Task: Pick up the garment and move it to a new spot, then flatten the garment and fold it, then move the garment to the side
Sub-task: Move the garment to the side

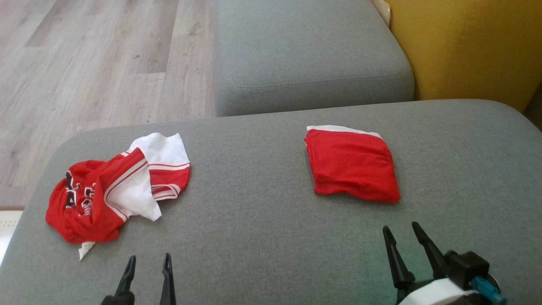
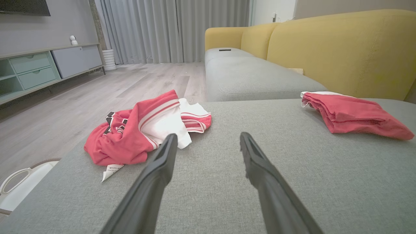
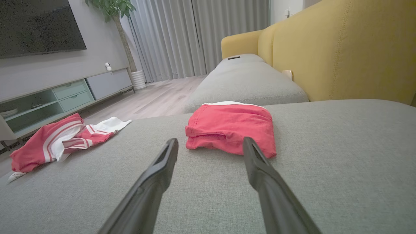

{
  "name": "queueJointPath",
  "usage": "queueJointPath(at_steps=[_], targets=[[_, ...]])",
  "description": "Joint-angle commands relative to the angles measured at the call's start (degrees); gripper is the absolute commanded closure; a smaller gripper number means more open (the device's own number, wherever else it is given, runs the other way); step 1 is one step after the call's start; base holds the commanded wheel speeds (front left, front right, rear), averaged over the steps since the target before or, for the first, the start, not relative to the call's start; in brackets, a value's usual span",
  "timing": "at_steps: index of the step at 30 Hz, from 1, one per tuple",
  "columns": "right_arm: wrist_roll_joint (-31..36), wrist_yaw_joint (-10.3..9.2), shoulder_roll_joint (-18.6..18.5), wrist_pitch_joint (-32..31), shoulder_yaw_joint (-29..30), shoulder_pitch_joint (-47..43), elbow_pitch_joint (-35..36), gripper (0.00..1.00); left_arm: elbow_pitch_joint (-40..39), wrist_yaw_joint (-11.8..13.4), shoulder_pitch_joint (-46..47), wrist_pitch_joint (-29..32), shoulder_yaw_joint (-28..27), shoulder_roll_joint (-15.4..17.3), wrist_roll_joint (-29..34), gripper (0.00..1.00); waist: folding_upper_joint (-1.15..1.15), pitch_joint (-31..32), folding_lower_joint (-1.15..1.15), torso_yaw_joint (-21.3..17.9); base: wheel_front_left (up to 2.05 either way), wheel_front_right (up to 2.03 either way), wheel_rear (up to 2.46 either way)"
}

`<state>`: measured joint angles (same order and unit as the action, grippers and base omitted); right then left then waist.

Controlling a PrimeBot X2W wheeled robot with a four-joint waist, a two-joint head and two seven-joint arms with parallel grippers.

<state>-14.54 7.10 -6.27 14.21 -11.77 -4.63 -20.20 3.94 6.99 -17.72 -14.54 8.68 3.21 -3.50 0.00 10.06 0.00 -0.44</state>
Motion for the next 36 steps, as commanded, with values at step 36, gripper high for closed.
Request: queueJointPath(at_steps=[36], targets=[[-22.5,0.39,-15.6,-9.5,-4.8,23.8,-6.1,0.00,-7.5,4.4,13.1,-0.5,10.3,-0.3,1.6,0.00,0.00,-16.6,0.00,3.9,0.00,0.00,0.00]])
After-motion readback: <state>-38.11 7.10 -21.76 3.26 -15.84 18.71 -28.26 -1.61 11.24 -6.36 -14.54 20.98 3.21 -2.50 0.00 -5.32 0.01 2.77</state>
